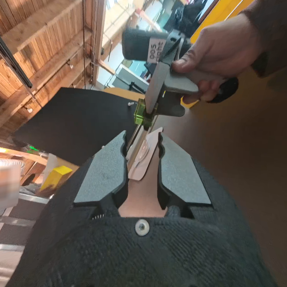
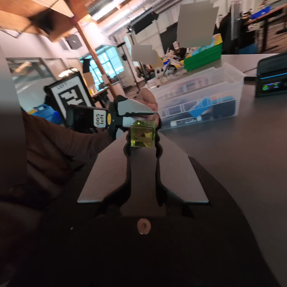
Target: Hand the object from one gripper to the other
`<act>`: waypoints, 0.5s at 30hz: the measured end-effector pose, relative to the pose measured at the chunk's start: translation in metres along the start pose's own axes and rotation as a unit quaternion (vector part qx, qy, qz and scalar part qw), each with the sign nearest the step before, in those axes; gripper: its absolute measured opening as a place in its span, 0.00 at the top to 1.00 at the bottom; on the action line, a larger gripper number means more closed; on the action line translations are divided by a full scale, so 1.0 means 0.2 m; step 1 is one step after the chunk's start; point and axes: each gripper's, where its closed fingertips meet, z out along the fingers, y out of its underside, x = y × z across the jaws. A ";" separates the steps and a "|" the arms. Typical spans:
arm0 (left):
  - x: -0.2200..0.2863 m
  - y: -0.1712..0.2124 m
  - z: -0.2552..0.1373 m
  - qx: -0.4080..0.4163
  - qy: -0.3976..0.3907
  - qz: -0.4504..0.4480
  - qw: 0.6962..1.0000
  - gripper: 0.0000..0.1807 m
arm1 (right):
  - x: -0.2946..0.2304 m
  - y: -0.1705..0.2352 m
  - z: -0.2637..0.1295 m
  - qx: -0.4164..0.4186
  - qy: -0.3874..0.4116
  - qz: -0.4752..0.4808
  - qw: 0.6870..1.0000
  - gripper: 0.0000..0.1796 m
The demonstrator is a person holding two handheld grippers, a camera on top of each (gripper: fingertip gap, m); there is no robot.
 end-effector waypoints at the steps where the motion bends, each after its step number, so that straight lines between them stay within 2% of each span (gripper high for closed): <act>1: 0.01 -0.02 -0.01 0.011 0.001 0.004 1.000 0.81 | -0.01 -0.01 -0.01 0.006 -0.013 0.005 1.000 0.85; 5: 0.04 -0.08 -0.01 0.035 0.010 0.010 0.999 0.81 | -0.05 -0.01 -0.01 0.012 -0.054 0.025 0.998 0.85; 11: 0.07 -0.12 -0.01 0.049 0.015 0.019 0.998 0.82 | -0.08 0.09 0.05 -0.032 -0.079 0.034 0.996 0.85; 13: 0.10 -0.11 -0.01 0.043 0.027 0.037 0.998 0.87 | -0.08 0.12 0.07 -0.046 -0.087 0.039 0.994 0.85; 15: 0.10 -0.09 0.00 0.019 0.031 0.045 0.998 0.87 | -0.05 0.12 0.07 -0.044 -0.073 0.043 0.995 0.86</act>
